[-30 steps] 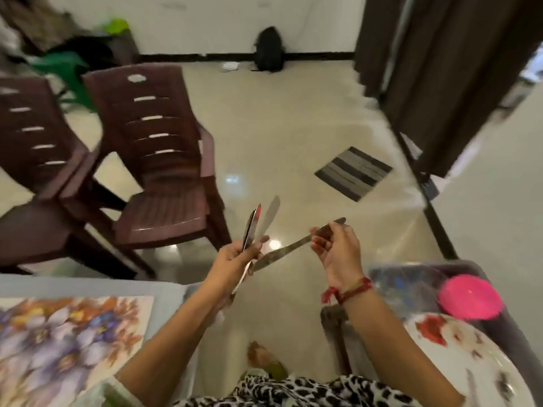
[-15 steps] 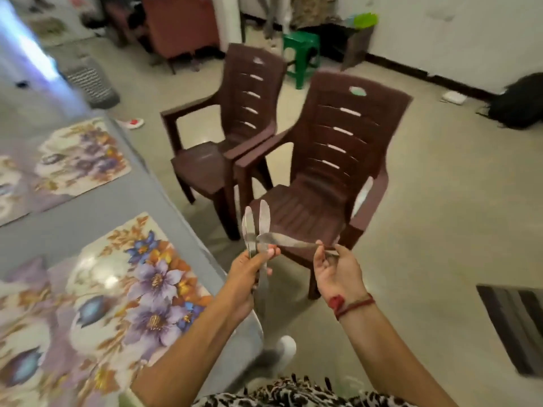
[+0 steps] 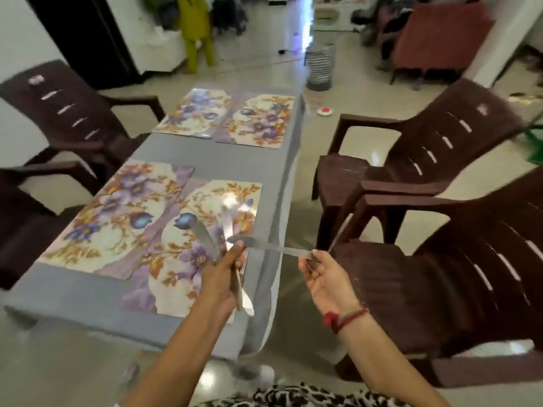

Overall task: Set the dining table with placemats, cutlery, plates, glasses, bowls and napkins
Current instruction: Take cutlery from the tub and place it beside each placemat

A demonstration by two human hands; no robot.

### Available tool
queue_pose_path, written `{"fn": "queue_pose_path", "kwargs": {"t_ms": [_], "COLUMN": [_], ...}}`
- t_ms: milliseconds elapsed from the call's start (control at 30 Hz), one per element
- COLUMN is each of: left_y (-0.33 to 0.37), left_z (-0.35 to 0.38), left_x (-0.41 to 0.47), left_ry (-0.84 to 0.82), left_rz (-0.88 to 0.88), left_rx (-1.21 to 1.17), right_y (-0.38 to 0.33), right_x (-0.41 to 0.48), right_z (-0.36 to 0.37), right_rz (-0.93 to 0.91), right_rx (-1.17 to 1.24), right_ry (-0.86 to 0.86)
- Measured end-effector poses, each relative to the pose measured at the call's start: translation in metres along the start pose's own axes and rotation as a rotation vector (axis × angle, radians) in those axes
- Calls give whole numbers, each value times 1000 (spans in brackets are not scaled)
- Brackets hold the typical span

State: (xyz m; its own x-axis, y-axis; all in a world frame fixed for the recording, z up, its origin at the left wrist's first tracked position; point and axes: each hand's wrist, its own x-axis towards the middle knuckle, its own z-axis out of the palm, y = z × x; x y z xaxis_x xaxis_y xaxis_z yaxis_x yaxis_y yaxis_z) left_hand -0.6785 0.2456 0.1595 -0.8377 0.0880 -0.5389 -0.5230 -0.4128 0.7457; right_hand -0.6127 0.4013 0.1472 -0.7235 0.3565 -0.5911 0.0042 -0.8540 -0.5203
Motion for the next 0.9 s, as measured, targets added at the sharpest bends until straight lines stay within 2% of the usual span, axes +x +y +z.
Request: {"fn": "queue_pose_path", "kwargs": {"t_ms": [100,167,267,333,400,467,567,600,633,733,800,833,900], "left_y": [7,13,23,30,39,47,52,54,56,61,65,67,72], "left_z": [-10,-21,-34,-39,-42,-43,-44,-43,-43,-43,-39,-37,-31], "left_x": [-6,-8,-9,-7,0,10,29,34,41,62,77,87,105], "left_ry": [134,199,194,179,174,186,246,249,250,236,227,240,290], "left_rz": [72,125,157,174,195,193,206,203,185,131,125,127,132], "left_rx": [-61,-49,-18,-15,-5,13,39,31,18,20,58,83,115], "right_y": [-10,-12,-11,-4,5,16,26,29,31,29,27,27,28], "right_x": [11,19,32,43,54,66,80,86,91,102,114,124,149], "right_z": [-3,2,22,38,52,68,90,95,99,100,102,105,114], "right_rz": [42,148,393,540,589,498,118,34,44,437,569,549,377], "right_rx": [-454,-700,-873,-938,-1024,-1213,-1549,-1586,-1551,-1148,-991,-991,-1078], "right_ry": [-195,-369,-630,-746,-844,-922,-924,-911,-894,-772,-716,-707,-696]}}
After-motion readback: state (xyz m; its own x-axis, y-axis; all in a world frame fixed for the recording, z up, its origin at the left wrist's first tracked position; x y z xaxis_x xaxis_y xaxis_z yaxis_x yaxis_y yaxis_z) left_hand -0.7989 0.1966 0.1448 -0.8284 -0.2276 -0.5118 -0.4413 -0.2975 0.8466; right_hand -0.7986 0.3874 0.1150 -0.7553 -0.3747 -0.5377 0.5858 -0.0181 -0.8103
